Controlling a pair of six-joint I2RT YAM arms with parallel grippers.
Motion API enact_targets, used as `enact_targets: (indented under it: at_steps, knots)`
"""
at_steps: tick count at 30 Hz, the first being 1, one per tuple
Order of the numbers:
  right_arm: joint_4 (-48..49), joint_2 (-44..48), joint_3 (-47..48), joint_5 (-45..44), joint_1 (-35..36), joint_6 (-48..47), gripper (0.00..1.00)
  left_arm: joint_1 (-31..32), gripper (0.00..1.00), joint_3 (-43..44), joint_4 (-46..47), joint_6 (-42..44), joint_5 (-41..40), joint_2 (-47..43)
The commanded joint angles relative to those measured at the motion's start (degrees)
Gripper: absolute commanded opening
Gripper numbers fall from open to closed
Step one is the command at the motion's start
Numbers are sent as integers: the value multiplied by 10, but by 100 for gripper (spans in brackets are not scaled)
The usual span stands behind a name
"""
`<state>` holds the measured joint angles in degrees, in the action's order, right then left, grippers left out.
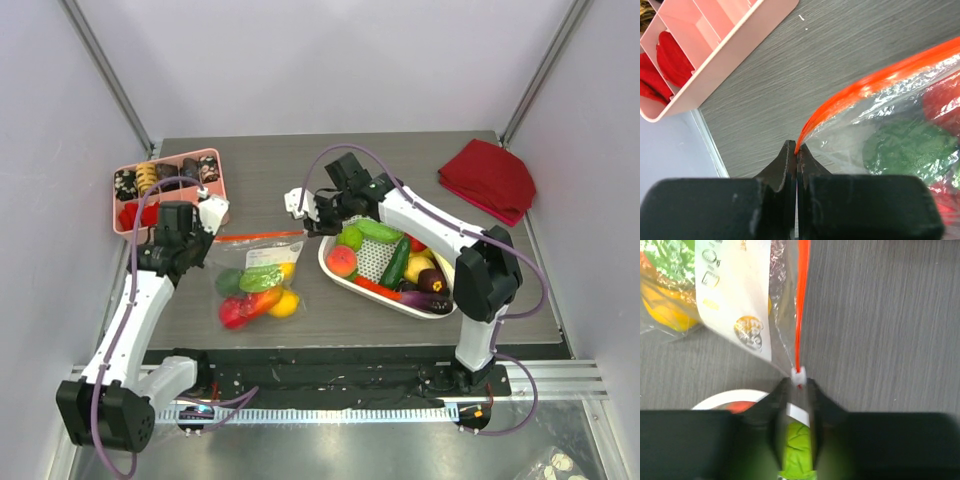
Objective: Place the food in the zip-top bag and seal the zipper
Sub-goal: Place the zipper food storage bag at the center of the board, then reset both arms
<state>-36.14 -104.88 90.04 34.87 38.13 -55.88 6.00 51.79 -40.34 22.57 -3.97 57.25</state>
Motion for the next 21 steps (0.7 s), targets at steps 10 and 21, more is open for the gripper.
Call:
enact_targets:
  at_steps: [10,21]
  knots:
    - [29,5,106,11,-26,168,77,-18,99,116,40,-127,12,43]
    - [180,146,59,-41,-139,531,95,-16,100,488,-231,-194,170,253]
